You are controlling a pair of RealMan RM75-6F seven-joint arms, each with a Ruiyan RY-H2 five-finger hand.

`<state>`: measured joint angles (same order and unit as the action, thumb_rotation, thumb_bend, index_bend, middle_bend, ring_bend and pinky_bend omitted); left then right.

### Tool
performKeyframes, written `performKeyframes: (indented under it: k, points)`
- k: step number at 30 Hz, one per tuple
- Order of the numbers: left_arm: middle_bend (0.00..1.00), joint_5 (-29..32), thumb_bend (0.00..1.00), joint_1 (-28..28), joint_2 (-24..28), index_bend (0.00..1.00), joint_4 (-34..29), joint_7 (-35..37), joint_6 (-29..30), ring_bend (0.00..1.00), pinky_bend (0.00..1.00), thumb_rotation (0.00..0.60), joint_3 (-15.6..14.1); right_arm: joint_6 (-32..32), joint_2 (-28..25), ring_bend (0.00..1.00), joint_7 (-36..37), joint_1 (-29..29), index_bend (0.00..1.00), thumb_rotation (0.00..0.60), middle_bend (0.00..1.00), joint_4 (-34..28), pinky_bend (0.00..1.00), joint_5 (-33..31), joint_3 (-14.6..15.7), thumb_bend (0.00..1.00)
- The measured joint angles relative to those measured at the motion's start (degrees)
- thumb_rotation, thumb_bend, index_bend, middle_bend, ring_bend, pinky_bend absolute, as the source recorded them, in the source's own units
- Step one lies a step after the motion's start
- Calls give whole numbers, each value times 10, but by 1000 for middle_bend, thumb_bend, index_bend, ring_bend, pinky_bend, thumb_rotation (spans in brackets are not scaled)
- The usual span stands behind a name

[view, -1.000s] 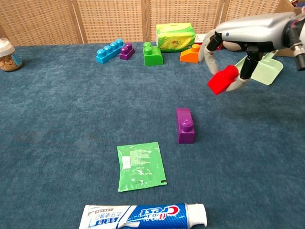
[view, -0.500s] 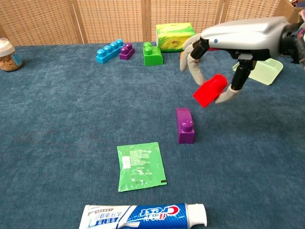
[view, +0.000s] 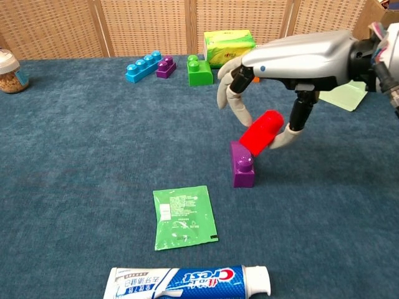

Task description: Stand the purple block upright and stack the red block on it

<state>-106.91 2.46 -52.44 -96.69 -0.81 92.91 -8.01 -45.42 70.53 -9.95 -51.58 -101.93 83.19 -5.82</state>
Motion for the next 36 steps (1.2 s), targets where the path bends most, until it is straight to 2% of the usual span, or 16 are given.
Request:
performKeyframes:
  k: [12,36]
  points:
    - [37,7,293,-9,-5,242,3,5,0,0,0,600,-1,35,23,89,-34,-28,648,600,279,27,123,-6,-4,163]
    - [32,11,293,-8,-10,236,16,23,-8,0,0,600,2,84,29,88,-143,-67,647,600,279,32,123,-90,8,151]
